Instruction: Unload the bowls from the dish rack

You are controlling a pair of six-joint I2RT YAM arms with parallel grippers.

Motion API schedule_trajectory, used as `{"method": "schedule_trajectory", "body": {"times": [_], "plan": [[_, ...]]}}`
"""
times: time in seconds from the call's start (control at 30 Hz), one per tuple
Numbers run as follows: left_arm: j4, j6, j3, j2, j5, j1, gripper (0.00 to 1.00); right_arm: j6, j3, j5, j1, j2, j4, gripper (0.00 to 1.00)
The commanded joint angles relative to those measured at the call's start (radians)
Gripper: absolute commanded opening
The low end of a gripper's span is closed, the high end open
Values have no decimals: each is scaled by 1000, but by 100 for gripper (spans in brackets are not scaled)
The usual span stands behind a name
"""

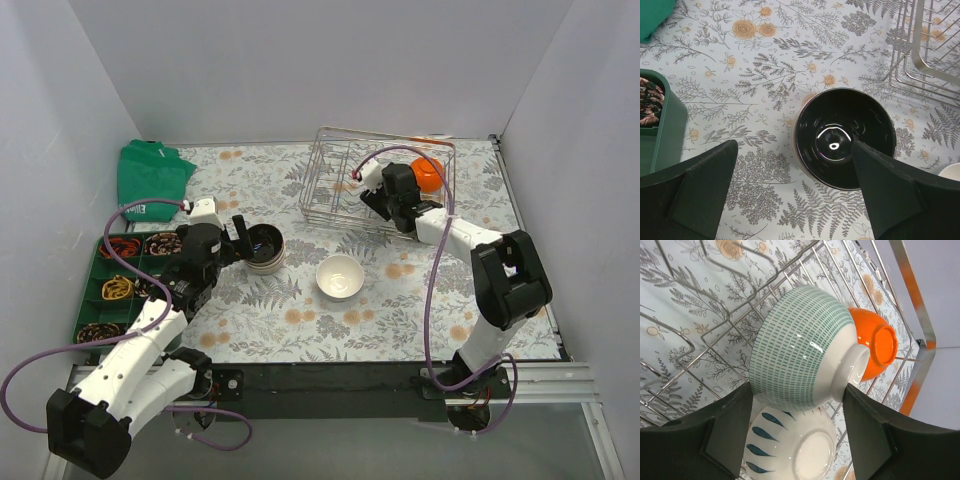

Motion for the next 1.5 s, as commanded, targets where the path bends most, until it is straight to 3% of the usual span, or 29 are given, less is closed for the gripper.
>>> {"method": "schedule_trajectory", "body": {"times": [0.0,0.5,0.8,1.07,1.47], "plan": [[23,5,-3,-23,34,-3,98,157,61,-42,-8,-122,28,28],[88,-1,11,-13,233,-3,98,641,1,-222,-37,-320,18,28],[112,-81,95,50,358,-3,98,858,-110,-479,-37,-473,117,29],[229,-189,115,121,500,-51,98,1082,-268,-765,-37,-568,338,29],[506,-324,104,262,491,-168,98,1428,-453,-1004,-35,-599,778,30]]}}
